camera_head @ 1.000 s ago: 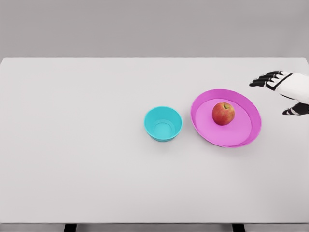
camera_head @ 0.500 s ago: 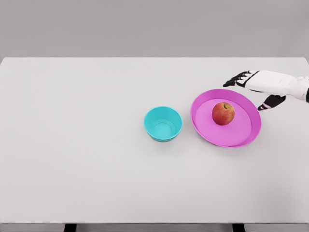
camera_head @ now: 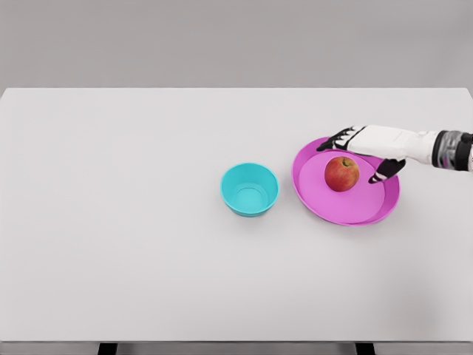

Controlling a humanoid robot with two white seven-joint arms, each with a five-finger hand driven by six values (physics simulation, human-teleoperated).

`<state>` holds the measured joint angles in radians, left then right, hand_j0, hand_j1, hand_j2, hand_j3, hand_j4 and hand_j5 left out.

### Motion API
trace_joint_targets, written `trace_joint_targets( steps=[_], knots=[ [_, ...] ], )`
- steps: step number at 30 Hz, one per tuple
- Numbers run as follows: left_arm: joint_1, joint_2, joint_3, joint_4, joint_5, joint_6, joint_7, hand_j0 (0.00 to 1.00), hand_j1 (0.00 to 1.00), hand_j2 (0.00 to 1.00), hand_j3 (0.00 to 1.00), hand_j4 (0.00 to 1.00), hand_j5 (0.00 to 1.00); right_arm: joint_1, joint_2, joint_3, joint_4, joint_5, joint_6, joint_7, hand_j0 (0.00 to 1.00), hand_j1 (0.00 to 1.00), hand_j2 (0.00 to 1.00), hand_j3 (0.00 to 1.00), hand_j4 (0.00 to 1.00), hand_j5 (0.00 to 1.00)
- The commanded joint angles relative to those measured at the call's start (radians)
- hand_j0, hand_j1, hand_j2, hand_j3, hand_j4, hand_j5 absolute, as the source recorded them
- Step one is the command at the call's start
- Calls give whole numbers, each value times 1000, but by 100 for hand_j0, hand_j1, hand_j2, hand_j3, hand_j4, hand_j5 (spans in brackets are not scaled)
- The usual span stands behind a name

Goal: Put the apple from the pink plate into the blue bowl with your right arm

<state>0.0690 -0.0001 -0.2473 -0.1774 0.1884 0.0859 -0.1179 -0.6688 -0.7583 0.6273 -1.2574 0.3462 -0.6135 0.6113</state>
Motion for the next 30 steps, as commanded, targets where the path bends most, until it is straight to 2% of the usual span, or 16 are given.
trace_joint_targets(
  steps=[1, 17, 19, 30],
  knots=[
    [0, 0, 0, -1, 0, 0, 0, 100, 100, 100, 100, 100, 100, 0, 7, 12, 4, -6, 3, 0, 100, 100, 100, 100, 100, 100],
    [0, 0, -1, -1, 0, 0, 0, 100, 100, 100, 100, 100, 100, -9, 22, 58, 29, -4, 3, 0, 100, 100, 100, 100, 100, 100],
    [0, 0, 0, 1, 0, 0, 0, 100, 100, 100, 100, 100, 100, -9, 25, 58, 30, -4, 3, 0, 95, 95, 95, 95, 95, 95],
    [0, 0, 0, -1, 0, 0, 0, 100, 100, 100, 100, 100, 100, -21, 34, 78, 39, -3, 3, 0, 95, 95, 95, 95, 95, 95]
  ],
)
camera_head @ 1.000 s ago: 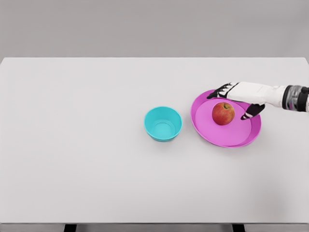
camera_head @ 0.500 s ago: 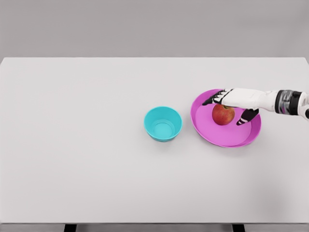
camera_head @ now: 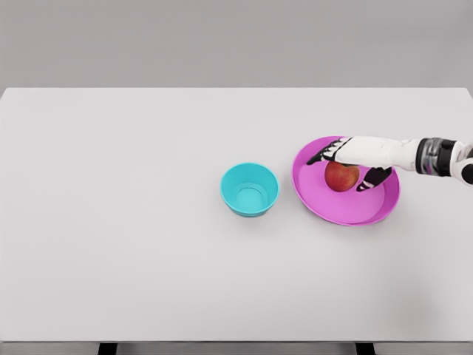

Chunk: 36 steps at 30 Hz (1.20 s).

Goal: Put the apple from the pink plate into the blue bowl with your right arm

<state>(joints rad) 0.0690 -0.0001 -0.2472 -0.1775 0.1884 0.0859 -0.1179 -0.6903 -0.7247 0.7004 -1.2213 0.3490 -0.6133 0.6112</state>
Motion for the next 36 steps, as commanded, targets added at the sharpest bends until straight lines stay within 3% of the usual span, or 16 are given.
trace_joint_targets(
  steps=[1, 4, 7, 13, 24, 36],
  knots=[
    [0, 0, -1, 0, 0, 0, 0, 100, 100, 100, 100, 100, 100, 0, 2, 7, 9, -5, 2, 0, 95, 95, 95, 95, 95, 95],
    [0, 0, 0, 0, 0, 0, 0, 100, 100, 100, 100, 100, 100, 0, 1, 8, 13, 2, 2, 0, 94, 94, 94, 94, 94, 94],
    [0, 0, 0, 1, 0, 0, 0, 100, 100, 100, 100, 100, 100, 0, 1, 10, 13, 2, 2, 0, 80, 80, 80, 80, 80, 80],
    [0, 0, 0, 0, 0, 0, 0, 100, 100, 100, 100, 100, 100, 2, 1, 17, 9, 4, 2, 0, 67, 67, 67, 67, 67, 67],
    [0, 0, -1, 0, 0, 0, 0, 100, 100, 100, 100, 100, 100, -6, -1, 7, 3, 2, 2, 0, 61, 61, 61, 61, 61, 61],
    [0, 0, -1, 0, 0, 0, 0, 100, 100, 100, 100, 100, 100, -34, -7, -1, -36, -2, 2, 0, 61, 61, 61, 61, 61, 61]
  ],
)
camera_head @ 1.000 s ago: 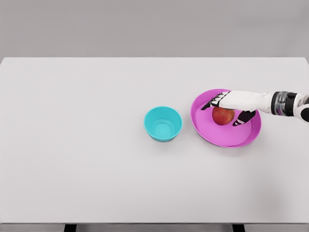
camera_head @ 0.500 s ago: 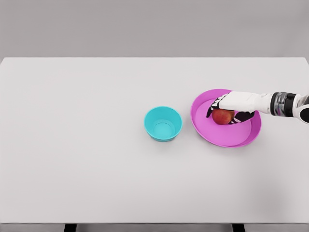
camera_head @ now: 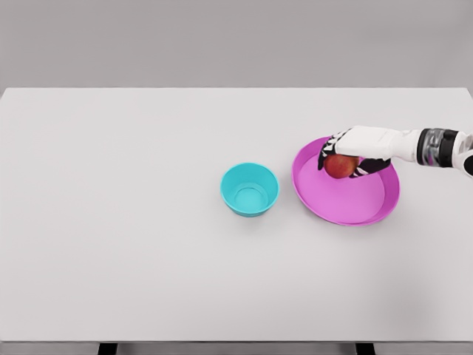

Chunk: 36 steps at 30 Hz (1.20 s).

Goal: Put the apple from the pink plate into the blue bowl with your right arm

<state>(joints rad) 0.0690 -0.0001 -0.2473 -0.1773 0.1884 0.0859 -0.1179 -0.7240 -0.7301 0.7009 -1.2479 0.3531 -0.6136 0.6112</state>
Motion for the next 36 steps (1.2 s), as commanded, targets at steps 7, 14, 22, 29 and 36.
trace_joint_targets(
  steps=[7, 14, 22, 29, 36],
  knots=[
    [0, 0, 0, 1, 2, 0, 0, 100, 100, 100, 100, 100, 100, 2, 3, -1, -123, -5, 3, 0, 61, 61, 61, 61, 61, 61],
    [0, 0, 0, -1, 0, 0, 0, 100, 100, 100, 100, 100, 100, 3, 32, 0, -211, -5, 3, 0, 61, 61, 61, 61, 61, 61],
    [0, 0, -1, -1, 0, 0, 0, 100, 100, 100, 100, 100, 100, 12, 101, 11, -255, -6, 3, 0, 61, 61, 61, 61, 61, 61],
    [0, 0, 0, -1, 0, 0, 0, 100, 100, 100, 100, 100, 100, 14, 144, 12, -251, -3, 3, 0, 61, 61, 61, 61, 61, 61],
    [0, 0, 0, 1, 0, 0, 0, 100, 100, 100, 100, 100, 100, 12, 187, 12, -240, 13, 3, 0, 61, 61, 61, 61, 61, 61]
  ],
)
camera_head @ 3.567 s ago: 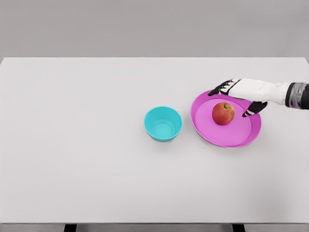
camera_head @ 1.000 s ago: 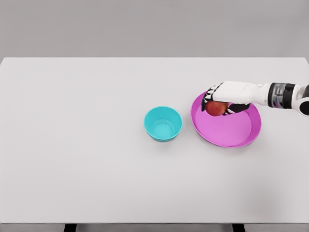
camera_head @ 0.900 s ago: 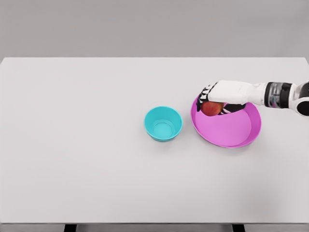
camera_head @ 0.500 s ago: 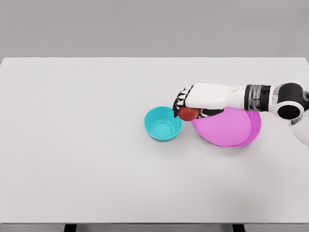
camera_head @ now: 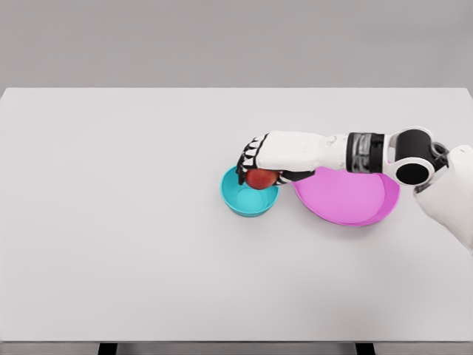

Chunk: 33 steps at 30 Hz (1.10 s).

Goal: Put the apple from the pink plate into the blue bowl with your right arm

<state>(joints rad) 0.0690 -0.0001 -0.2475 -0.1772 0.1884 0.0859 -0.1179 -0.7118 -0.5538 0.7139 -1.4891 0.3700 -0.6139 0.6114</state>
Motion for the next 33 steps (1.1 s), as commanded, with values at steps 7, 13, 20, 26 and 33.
trace_joint_targets(
  steps=[7, 13, 20, 26, 33],
  knots=[
    [0, 0, 1, -1, 0, 0, 0, 100, 100, 100, 100, 100, 100, -6, 9, 19, -2, 7, 3, -1, 67, 67, 67, 67, 67, 67],
    [0, 0, -1, -1, 0, 0, 0, 100, 100, 100, 100, 100, 100, -8, 8, 16, -2, 6, 3, -1, 100, 100, 100, 100, 100, 100],
    [0, 0, 0, 1, 0, 0, 0, 100, 100, 100, 100, 100, 100, -11, -6, -2, -16, -3, 3, -1, 100, 100, 100, 100, 100, 100],
    [0, 0, 1, 1, 0, 0, 0, 100, 100, 100, 100, 100, 100, 60, -205, -327, -69, -6, 3, -1, 100, 100, 100, 100, 100, 100],
    [0, 0, 1, 1, 0, 0, 0, 100, 100, 100, 100, 100, 100, 252, -304, -550, -28, -11, 3, -1, 100, 100, 100, 100, 100, 100]
  ],
)
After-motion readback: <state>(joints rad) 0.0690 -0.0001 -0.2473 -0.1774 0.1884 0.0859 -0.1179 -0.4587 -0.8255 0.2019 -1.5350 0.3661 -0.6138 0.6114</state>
